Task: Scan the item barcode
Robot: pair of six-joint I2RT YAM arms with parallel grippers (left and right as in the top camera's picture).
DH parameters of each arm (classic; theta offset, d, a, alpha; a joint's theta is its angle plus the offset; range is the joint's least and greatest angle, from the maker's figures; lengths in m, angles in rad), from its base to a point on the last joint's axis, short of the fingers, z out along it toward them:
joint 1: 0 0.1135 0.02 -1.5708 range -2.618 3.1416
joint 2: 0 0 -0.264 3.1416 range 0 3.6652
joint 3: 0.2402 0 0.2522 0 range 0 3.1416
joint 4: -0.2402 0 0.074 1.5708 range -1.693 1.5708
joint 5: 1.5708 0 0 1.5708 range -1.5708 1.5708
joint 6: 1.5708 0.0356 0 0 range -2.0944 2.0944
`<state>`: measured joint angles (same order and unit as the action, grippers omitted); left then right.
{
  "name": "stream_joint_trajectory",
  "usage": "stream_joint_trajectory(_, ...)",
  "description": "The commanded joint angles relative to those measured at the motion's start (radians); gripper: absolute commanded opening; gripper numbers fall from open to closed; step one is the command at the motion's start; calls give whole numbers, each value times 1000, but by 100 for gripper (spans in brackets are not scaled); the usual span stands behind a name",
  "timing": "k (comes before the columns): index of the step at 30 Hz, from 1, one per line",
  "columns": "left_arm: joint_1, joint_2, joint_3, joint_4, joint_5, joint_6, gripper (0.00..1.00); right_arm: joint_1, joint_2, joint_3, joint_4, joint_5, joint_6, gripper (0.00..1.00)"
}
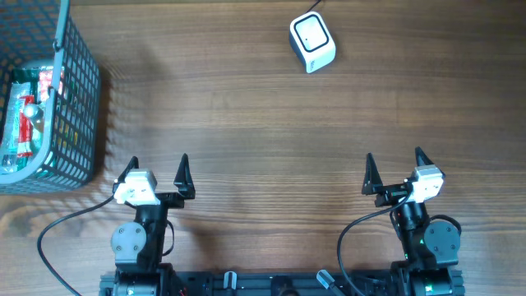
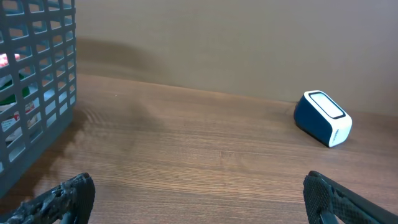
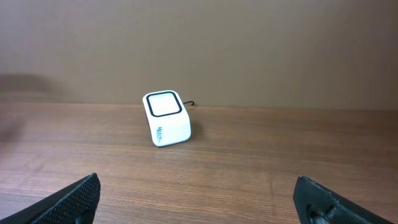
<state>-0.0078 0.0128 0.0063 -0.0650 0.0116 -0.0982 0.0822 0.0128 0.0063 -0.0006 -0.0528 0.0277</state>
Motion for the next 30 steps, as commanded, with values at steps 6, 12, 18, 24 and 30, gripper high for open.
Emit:
stream_joint_trajectory(6, 4, -4, -1, -8, -17, 16, 100, -5, -2, -1, 2, -16, -9, 100)
stream_joint_trajectory(12, 4, -4, -1, -7, -17, 16, 100, -5, -2, -1, 2, -16, -9, 100)
stream_joint_trajectory(18, 4, -4, -1, 77, -5, 16, 100, -5, -2, -1, 2, -16, -9, 100)
stream_joint_trajectory(24, 4, -2, 47, 717, 43, 16, 100, -5, -2, -1, 2, -16, -8, 100)
stream_joint_trajectory(30, 4, 66, 412, 553, 44, 24, 100, -5, -2, -1, 2, -16, -9, 100)
